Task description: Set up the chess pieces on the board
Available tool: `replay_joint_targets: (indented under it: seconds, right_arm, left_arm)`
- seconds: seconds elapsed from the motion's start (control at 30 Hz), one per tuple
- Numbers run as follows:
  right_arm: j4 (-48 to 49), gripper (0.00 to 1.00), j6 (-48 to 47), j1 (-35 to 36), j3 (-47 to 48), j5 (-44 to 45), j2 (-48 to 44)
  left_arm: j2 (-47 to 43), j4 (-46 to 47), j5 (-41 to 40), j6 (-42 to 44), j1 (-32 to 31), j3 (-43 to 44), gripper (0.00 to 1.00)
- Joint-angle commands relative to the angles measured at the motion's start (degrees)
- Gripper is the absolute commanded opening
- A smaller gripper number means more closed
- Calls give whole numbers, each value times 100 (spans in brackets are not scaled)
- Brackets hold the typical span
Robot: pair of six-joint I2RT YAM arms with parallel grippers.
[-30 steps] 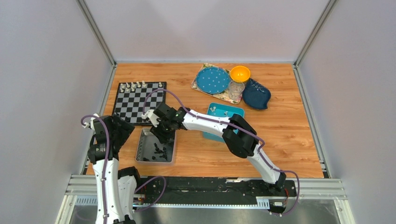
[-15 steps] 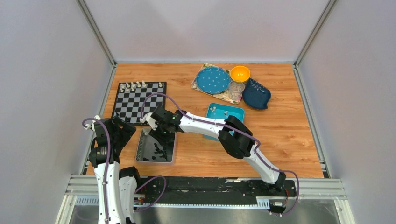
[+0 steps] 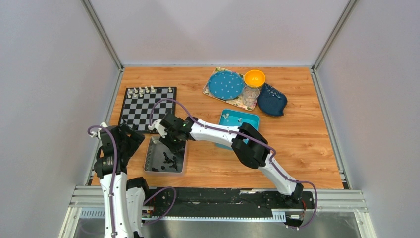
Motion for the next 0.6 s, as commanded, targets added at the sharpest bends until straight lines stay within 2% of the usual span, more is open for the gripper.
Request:
replay_joint_targets:
  seconds: [0.0, 0.13, 0.17, 0.27, 0.57]
  right_arm:
    - [50, 15, -108, 28, 107, 2, -107]
    - [111, 10, -284, 2, -16, -306, -345]
    - [111, 9, -406, -42, -78, -550, -415]
    - [155, 8, -600, -173, -227, -1157, -705]
    - [313, 6, -803, -666, -737, -2898, -1522]
  left_arm:
    - [-76, 73, 289, 171, -34, -75, 83]
    - [-103, 477, 1131, 452, -43, -303, 83]
    - [-103, 591, 1621, 479, -52, -374, 83]
    - [-147, 1022, 2370, 374, -61, -664, 83]
    - [-182, 1752, 3250, -268, -61, -963, 83]
